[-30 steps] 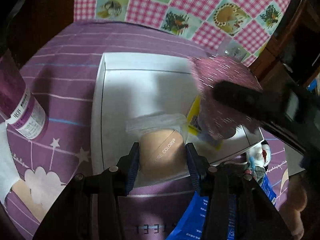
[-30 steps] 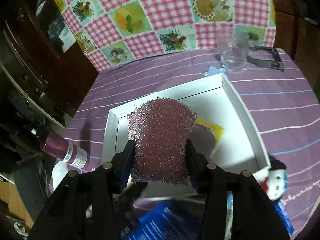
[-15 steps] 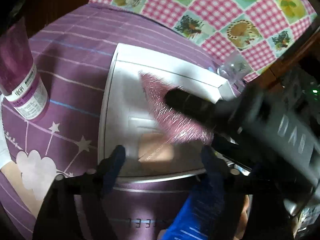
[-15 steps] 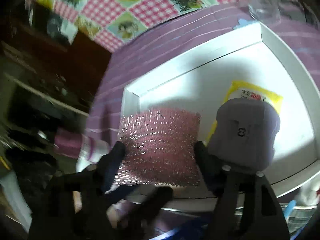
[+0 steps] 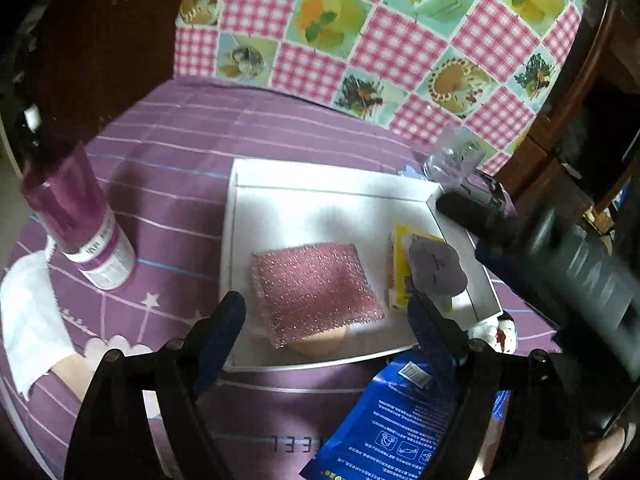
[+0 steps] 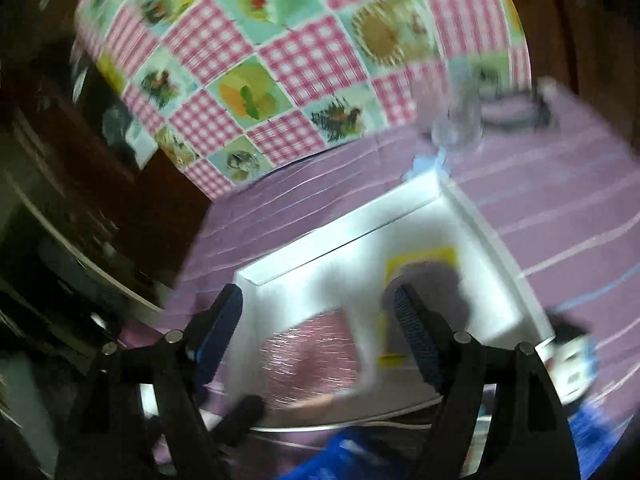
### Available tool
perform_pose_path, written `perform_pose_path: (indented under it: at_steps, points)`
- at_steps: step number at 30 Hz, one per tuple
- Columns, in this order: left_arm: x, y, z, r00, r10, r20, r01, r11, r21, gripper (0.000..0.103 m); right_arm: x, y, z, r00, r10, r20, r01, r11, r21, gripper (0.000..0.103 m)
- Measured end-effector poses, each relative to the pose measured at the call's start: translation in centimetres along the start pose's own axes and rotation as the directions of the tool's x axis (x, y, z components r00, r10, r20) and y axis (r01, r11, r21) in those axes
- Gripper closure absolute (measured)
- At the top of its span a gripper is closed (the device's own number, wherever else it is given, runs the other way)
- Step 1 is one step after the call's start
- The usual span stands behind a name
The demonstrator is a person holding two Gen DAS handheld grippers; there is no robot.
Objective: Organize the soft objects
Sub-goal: 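Withdraw both tools from the box toward the blue packets beside it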
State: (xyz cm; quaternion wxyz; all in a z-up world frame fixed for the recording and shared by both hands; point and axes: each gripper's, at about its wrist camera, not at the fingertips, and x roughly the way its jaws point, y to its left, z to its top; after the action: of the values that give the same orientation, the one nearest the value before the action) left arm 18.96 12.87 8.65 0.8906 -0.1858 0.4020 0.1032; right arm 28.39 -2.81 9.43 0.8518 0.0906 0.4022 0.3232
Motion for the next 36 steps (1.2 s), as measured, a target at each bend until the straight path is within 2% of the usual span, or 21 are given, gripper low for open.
perform_pose_path:
  at_steps: [1, 2, 4, 6, 7, 8, 11, 13, 14, 16, 18, 21, 23, 24, 29, 34, 36]
  points:
    - [-0.3, -0.1, 0.0, 1.0, 0.006, 0.014, -0.006, 1.0, 0.005, 0.019, 0.1, 0.4, -0.2, 0.999, -0.022, -0.048, 0.019, 0.998, -0.063, 0.024]
    - [-0.6, -0.5, 0.0, 0.999, 0.025, 0.029, -0.026, 0.999, 0.041, 0.019, 0.0, 0.4, -0.3, 0.998, -0.036, -0.058, 0.031, 0.996, -0.079, 0.024]
    - [-1.2, -1.4, -0.3, 0.995, 0.08, 0.066, -0.087, 0.99, 0.107, 0.019, -1.2, -0.2, -0.8, 0.996, -0.077, -0.035, 0.074, 0.993, -0.087, 0.024]
    - [-1.9, -2.5, -0.8, 0.984, 0.124, 0.129, -0.144, 0.977, 0.158, 0.019, -3.1, -0.9, -1.0, 0.998, -0.057, 0.014, 0.059, 0.993, -0.1, 0.024]
    - [-2.3, -2.9, -0.9, 0.981, 0.122, 0.15, -0.147, 0.974, 0.171, 0.019, -4.4, -1.3, -1.3, 0.998, -0.041, 0.056, 0.046, 0.993, -0.105, 0.024]
    - [-2.7, -3.2, -1.2, 0.982, 0.101, 0.157, -0.128, 0.976, 0.176, 0.02, -5.3, -1.6, -1.5, 0.996, -0.043, 0.082, 0.052, 0.993, -0.11, 0.024]
    - [-3.7, -4.0, -1.6, 0.993, -0.024, 0.119, 0.003, 0.985, 0.172, 0.023, -8.5, -2.2, -2.5, 0.981, -0.077, 0.179, 0.104, 0.983, -0.149, 0.024]
    - [-4.0, -4.9, -2.1, 0.993, -0.087, 0.085, 0.07, 0.98, 0.186, 0.036, -11.0, -2.9, -3.4, 0.962, -0.075, 0.261, 0.122, 0.978, -0.168, 0.024]
    - [-4.3, -5.4, -2.4, 0.99, -0.12, 0.076, 0.103, 0.975, 0.196, 0.045, -11.6, -3.0, -3.6, 0.959, -0.081, 0.272, 0.133, 0.975, -0.178, 0.024]
    - [-4.4, -6.6, -3.1, 0.989, -0.133, 0.062, 0.118, 0.97, 0.213, 0.057, -12.7, -3.3, -4.0, 0.96, -0.082, 0.267, 0.141, 0.968, -0.207, 0.024]
    - [-4.4, -7.7, -3.7, 0.99, -0.135, 0.044, 0.122, 0.965, 0.231, 0.076, -13.9, -3.7, -4.6, 0.96, -0.081, 0.269, 0.14, 0.967, -0.211, 0.024]
    - [-4.5, -8.7, -4.7, 0.987, -0.161, 0.007, 0.155, 0.961, 0.23, 0.088, -15.2, -4.7, -5.5, 0.962, -0.074, 0.262, 0.126, 0.974, -0.188, 0.024]
    - [-4.2, -9.4, -5.2, 0.982, -0.189, -0.021, 0.188, 0.955, 0.23, 0.089, -15.4, -5.5, -5.9, 0.966, -0.095, 0.242, 0.139, 0.975, -0.171, 0.024]
    - [-4.1, -9.7, -5.5, 0.98, -0.195, -0.03, 0.196, 0.951, 0.24, 0.093, -15.4, -5.9, -6.2, 0.968, -0.119, 0.221, 0.159, 0.972, -0.174, 0.024]
    - [-3.4, -11.8, -7.4, 0.98, -0.188, -0.059, 0.197, 0.925, 0.326, 0.095, -16.0, -8.4, -8.0, 0.976, -0.152, 0.158, 0.174, 0.976, -0.133, 0.024]
    - [-2.8, -13.6, -9.2, 0.972, -0.209, -0.105, 0.234, 0.886, 0.401, 0.095, -16.5, -9.8, -10.6, 0.967, -0.186, 0.172, 0.214, 0.964, -0.157, 0.024]
    - [-2.3, -14.2, -9.9, 0.964, -0.226, -0.143, 0.266, 0.867, 0.421, 0.095, -16.2, -10.3, -11.4, 0.966, -0.183, 0.182, 0.212, 0.964, -0.158, 0.024]
